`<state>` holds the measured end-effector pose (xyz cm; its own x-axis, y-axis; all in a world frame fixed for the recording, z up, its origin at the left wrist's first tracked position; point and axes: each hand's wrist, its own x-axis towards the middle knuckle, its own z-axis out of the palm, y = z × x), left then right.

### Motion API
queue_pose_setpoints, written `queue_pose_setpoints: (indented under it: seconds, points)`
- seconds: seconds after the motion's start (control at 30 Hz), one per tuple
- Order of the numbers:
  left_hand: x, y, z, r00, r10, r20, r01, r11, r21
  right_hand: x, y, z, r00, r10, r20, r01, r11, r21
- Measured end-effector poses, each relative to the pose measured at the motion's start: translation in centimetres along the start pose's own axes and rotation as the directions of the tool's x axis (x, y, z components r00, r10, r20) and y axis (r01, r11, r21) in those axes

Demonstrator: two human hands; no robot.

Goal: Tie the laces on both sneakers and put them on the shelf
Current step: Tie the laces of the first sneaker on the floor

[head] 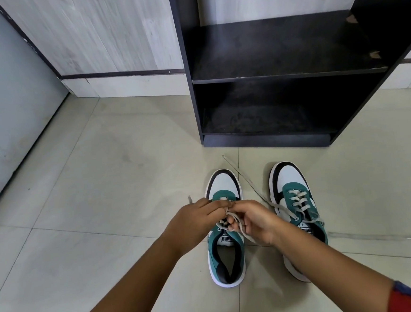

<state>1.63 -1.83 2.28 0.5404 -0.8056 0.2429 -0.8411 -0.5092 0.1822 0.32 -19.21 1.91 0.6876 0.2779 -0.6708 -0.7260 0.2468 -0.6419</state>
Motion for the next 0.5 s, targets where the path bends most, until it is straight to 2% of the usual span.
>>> queue_pose_setpoints:
  seconds: [0.1,0.13,0.2,0.27,0.3,0.37,0.4,0.47,0.5]
  points:
    - [0.1,-0.1,0.1,1.000,0.003,-0.005,-0.002,0.998,0.062,-0.2,0.4,-0.2,0.998,0.007,0.058,-0.020,0.975,0.223]
    - [0.2,0.1,0.1,0.998,-0.058,0.015,0.058,0.998,0.036,-0.2,0.6,-0.3,0.997,-0.004,0.076,-0.018,0.956,0.292]
    - [0.6,0.9,-0.5,0.944,-0.318,0.093,0.329,0.931,-0.157,-0.4,1.3,-0.5,0.995,-0.061,0.078,0.033,0.949,0.312]
    - [1.1,1.8,-0.8,0.767,-0.593,0.246,0.639,0.668,-0.382,-0.6,2.0,-0.3,0.987,-0.149,0.050,0.132,0.958,0.253]
    - [1.4,1.9,-0.9,0.675,-0.666,0.317,0.723,0.511,-0.465,-0.7,2.2,-0.2,0.980,-0.195,0.030,0.184,0.958,0.219]
    - [1.7,1.7,-1.2,0.536,-0.708,0.460,0.783,0.213,-0.585,-1.3,2.3,0.4,0.961,-0.277,0.004,0.274,0.953,0.130]
    - [1.7,1.4,-1.5,0.485,-0.710,0.511,0.787,0.099,-0.609,-1.6,2.2,0.5,0.943,-0.332,-0.001,0.332,0.943,0.037]
    - [1.5,0.8,-1.8,0.395,-0.715,0.577,0.785,-0.064,-0.617,-2.2,2.2,0.5,0.878,-0.479,-0.003,0.463,0.849,-0.257]
    - [1.4,0.5,-2.0,0.363,-0.716,0.596,0.782,-0.113,-0.613,-2.5,2.4,0.4,0.831,-0.557,0.009,0.505,0.747,-0.433]
